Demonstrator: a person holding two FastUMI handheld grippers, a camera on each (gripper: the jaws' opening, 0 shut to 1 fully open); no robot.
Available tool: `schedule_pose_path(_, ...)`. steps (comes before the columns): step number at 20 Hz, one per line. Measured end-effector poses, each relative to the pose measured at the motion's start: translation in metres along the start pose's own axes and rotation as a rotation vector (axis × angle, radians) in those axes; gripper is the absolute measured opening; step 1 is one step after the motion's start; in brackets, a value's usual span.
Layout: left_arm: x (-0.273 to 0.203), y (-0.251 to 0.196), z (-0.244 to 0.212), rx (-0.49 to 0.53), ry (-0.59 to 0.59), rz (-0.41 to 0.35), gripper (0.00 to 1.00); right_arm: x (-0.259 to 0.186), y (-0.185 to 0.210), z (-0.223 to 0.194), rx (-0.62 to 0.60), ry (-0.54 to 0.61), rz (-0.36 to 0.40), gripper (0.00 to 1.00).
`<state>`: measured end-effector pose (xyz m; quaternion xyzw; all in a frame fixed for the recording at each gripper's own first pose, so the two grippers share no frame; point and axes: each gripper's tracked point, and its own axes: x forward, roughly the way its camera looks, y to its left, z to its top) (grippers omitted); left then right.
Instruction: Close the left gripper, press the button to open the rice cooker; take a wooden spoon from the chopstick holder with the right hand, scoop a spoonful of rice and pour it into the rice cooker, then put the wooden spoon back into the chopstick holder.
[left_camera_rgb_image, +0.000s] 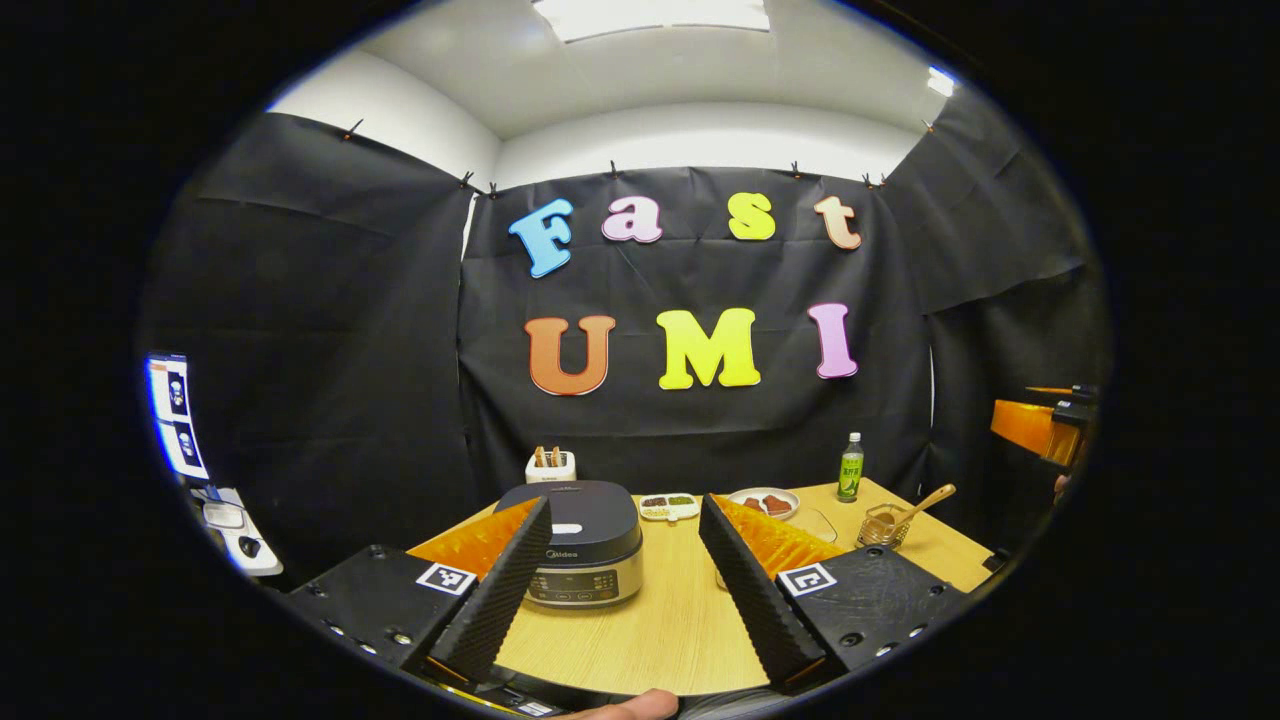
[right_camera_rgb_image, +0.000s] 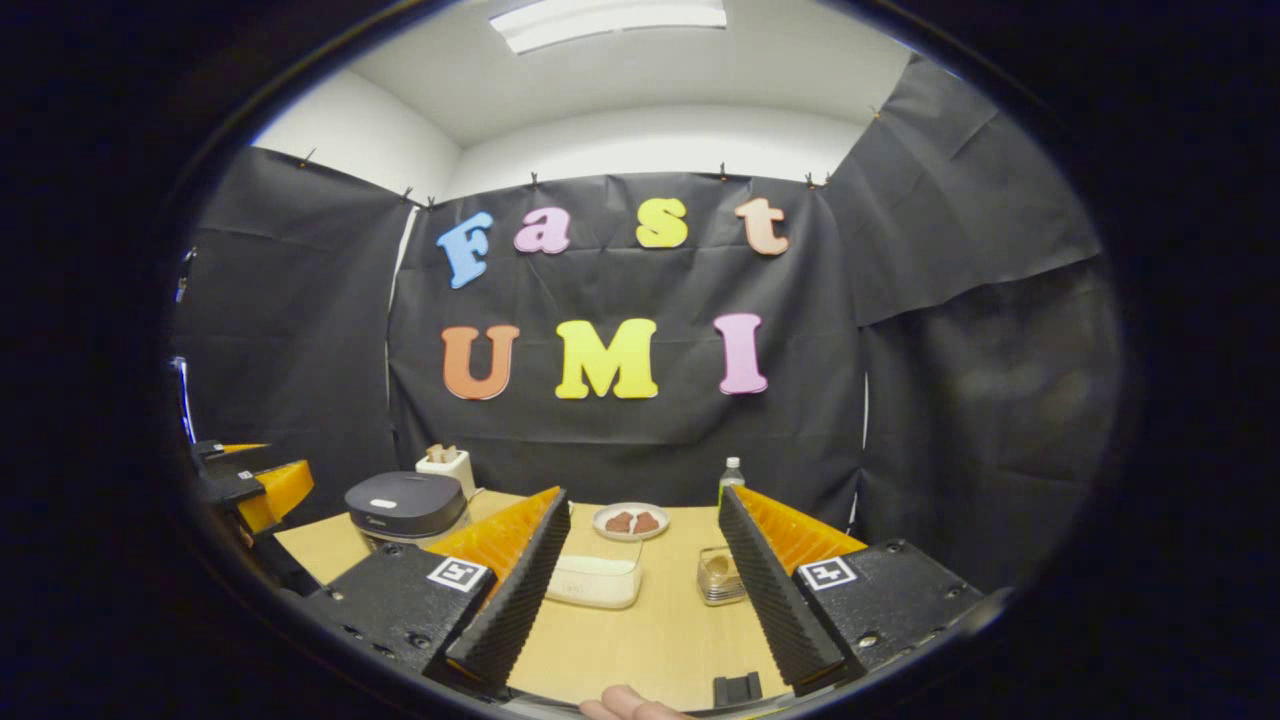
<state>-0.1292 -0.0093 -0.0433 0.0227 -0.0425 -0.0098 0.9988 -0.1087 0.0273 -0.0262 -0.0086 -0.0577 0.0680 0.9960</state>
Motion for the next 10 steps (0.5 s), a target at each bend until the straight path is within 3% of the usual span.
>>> schedule_pose_path(5,-0.003,-0.015,-0.011,-0.004,0.007,-0.046,0.94,-0.003,-0.006,-0.011,0.014,0.015,0.002,0.96)
schedule_pose_path(10,0.001,0.002,-0.016,-0.025,0.020,0.004,0.96,-0.007,-0.002,-0.012,-0.013,0.010,0.009,0.98)
